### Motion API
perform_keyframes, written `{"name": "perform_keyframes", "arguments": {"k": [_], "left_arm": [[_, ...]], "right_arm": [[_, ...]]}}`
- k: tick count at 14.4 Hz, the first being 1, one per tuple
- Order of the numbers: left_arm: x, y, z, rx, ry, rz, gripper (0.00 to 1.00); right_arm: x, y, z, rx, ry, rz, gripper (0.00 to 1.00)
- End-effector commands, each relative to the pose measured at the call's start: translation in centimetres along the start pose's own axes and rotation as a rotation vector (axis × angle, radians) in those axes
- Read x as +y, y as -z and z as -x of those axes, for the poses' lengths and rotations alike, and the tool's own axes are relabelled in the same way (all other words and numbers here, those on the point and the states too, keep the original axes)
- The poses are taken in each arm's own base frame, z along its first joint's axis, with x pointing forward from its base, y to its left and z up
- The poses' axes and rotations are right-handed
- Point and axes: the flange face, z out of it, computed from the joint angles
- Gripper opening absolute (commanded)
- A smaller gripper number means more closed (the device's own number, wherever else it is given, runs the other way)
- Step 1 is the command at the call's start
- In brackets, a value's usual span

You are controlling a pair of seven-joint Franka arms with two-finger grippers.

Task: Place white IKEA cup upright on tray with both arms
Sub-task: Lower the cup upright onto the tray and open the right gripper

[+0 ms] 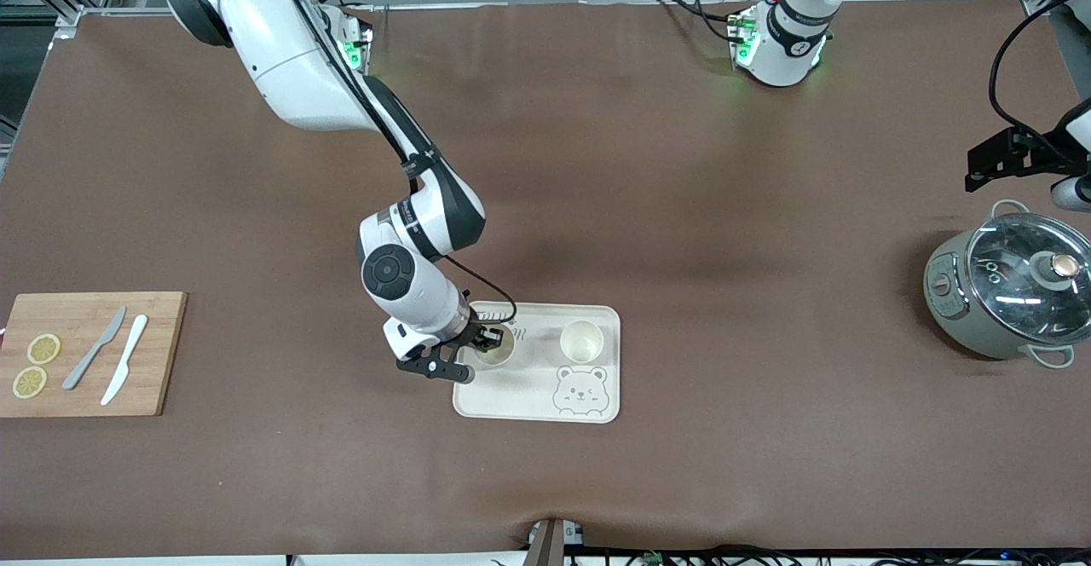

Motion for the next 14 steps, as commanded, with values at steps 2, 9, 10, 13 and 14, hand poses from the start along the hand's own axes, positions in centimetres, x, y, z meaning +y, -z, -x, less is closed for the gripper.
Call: {"name": "perform_keyframes", "arguments": {"k": [2,9,10,13,14], "left_arm": [[-0.2,0.4,-0.1,0.004,-0.001,-0.011,1.00],[-0.2,0.4,-0.1,0.004,-0.001,-0.011,1.00],[-0.2,0.4,-0.1,0.004,-0.001,-0.011,1.00],[-0.2,0.4,-0.1,0.004,0.001,-0.011,1.00],[-0.2,0.4,-0.1,0.004,-0.001,-0.011,1.00]], "right_arm": [[-0.6,-0.9,-0.1,0.020,-0.008,0.001,0.00],[-0.8,-1.5,0.1,0.031,0.001,0.001,0.00],[-0.7,-1.4,0.1,0.029,0.001,0.001,0.00],[-0.5,-1.4,-0.1,0.029,-0.004,0.001,0.36],[-0.4,-1.5,-0.1,0.028,-0.004,0.002,0.49]]}}
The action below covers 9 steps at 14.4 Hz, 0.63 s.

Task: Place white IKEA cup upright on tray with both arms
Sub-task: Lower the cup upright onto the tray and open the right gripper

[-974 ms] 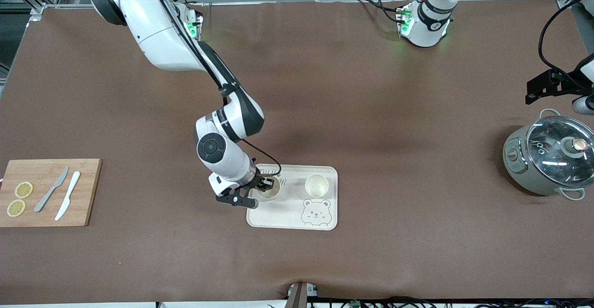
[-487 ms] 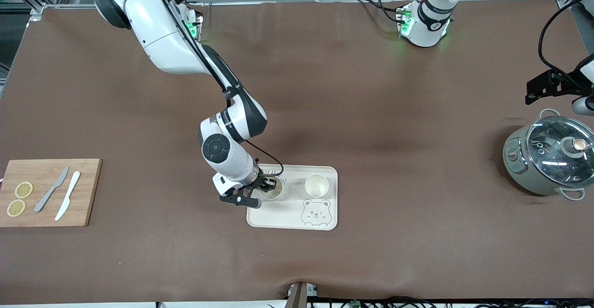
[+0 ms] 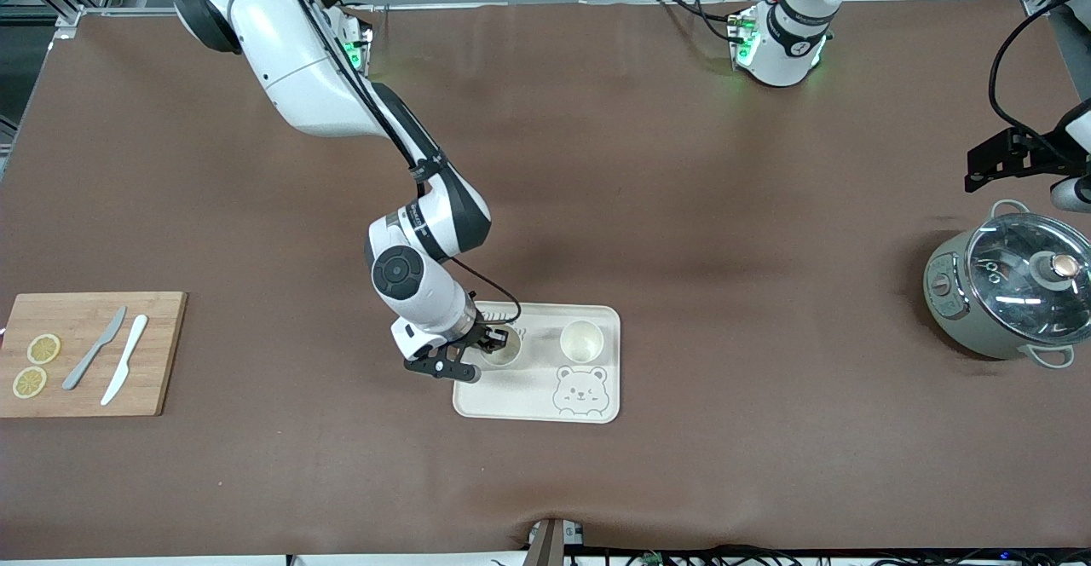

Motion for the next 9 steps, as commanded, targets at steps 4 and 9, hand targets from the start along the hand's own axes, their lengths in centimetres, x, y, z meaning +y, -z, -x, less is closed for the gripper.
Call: {"name": "perform_keyframes", "arguments": {"k": [4,9], "left_arm": [[-0.22,0.47,-0.05,0.006,-0.001,-0.012,1.00],[-0.22,0.39,-0.10,0.004,0.001,-0.011,1.00]], "right_arm": [[-0.33,-0.05,-0.47,0.018,-0.010,0.001,0.97],[-0.33,-0.05,-0.47,0.018,-0.009,0.002,1.00]]}}
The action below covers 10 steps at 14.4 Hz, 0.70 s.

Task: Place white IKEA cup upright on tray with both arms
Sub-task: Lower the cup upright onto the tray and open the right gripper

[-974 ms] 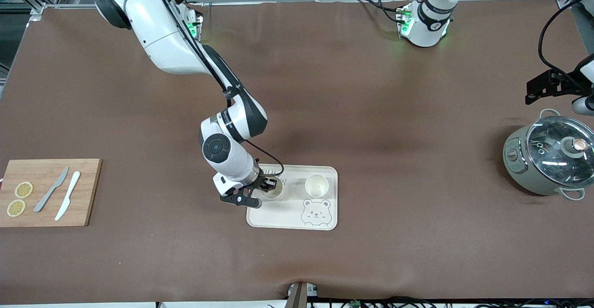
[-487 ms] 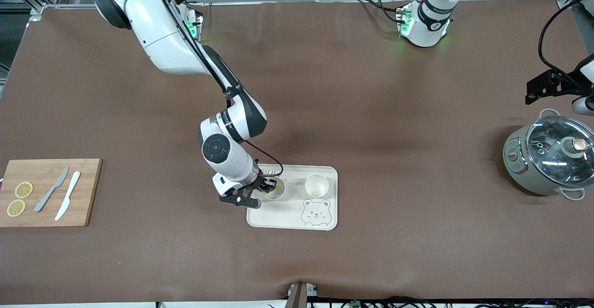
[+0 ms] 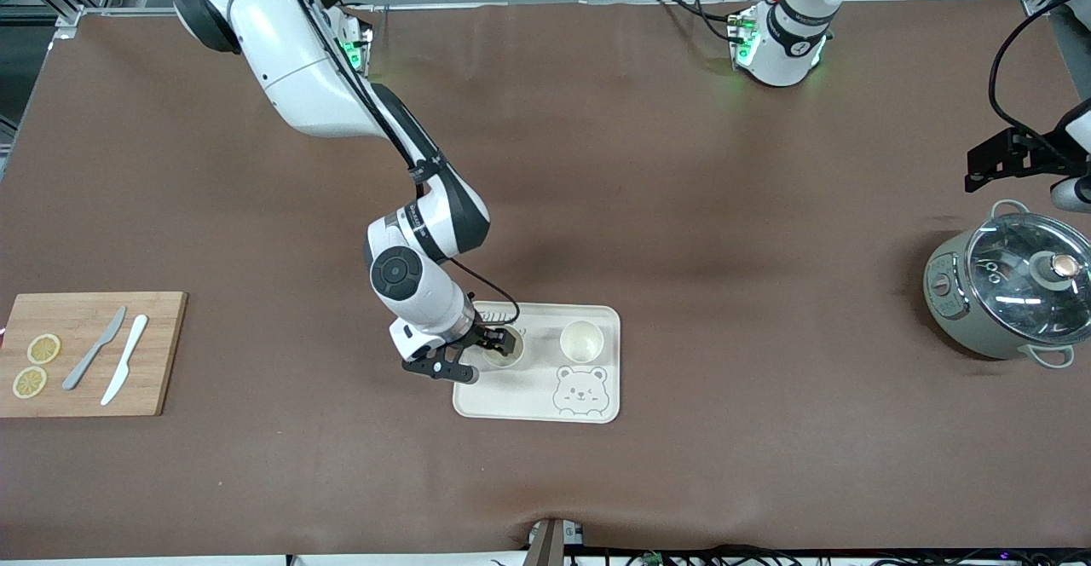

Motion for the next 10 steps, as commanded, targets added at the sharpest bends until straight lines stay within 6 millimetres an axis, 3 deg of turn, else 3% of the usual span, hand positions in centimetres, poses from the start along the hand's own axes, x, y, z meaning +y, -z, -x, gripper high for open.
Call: {"name": "perform_keyframes", "arguments": {"k": [1,5,10], "left_arm": [[-0.2,0.4,-0.1,0.004,-0.001,-0.011,1.00],[-0.2,0.4,-0.1,0.004,-0.001,-0.011,1.00],[-0.2,0.4,-0.1,0.004,-0.001,-0.011,1.00]], "right_arm": [[-0.4,-0.1,-0.4,0.016,-0.006,0.001,1.00],[-0.6,0.3,-0.4,0.018,-0.002,-0.001,1.00],[-1.1,4.0,-0.6,-0.007,0.000,0.012,1.00]]}}
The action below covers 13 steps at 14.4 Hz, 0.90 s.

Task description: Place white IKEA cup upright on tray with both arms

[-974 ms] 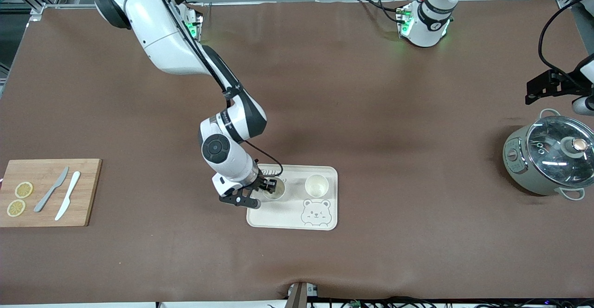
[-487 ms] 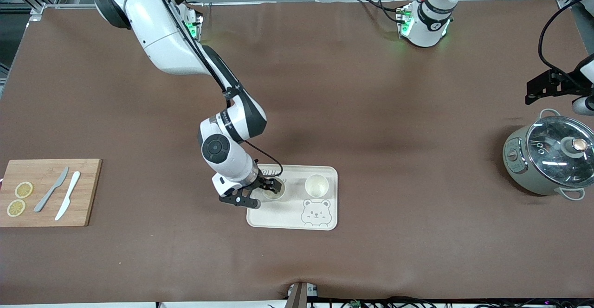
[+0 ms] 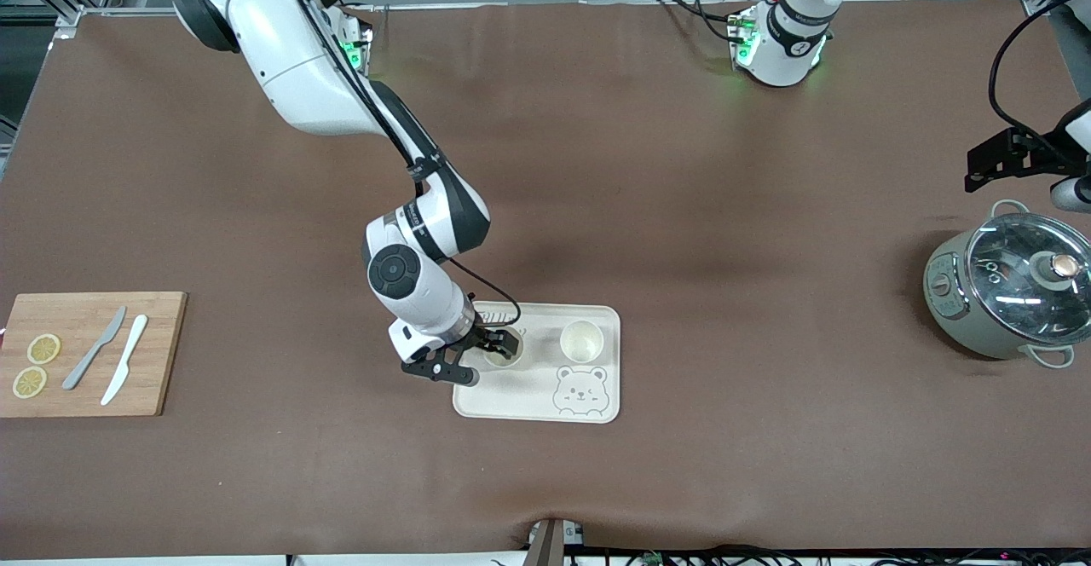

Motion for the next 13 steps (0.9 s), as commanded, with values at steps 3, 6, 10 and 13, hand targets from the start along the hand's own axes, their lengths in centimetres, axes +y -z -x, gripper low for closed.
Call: {"name": "perform_keyframes", "arguments": {"k": [3,6,10,13], "left_arm": [[-0.2,0.2,-0.1,0.001,-0.001,-0.011,1.00],[-0.2,0.2,-0.1,0.001,-0.001,-0.011,1.00],[-0.3,0.2,-0.1,0.001,-0.001,-0.014,1.00],[-0.3,0.2,-0.2,0.002,-0.001,-0.015,1.00]], "right_arm": [[-0.8,8.8,-0.1,-0.059,-0.002,0.049,1.00],[0.3,16.4,-0.9,-0.069,-0.010,0.077,1.00],[5.8,25.8,-2.8,-0.107,0.016,0.124,1.00],[12.7,32.2,-4.9,-0.130,0.018,0.136,1.00]]}}
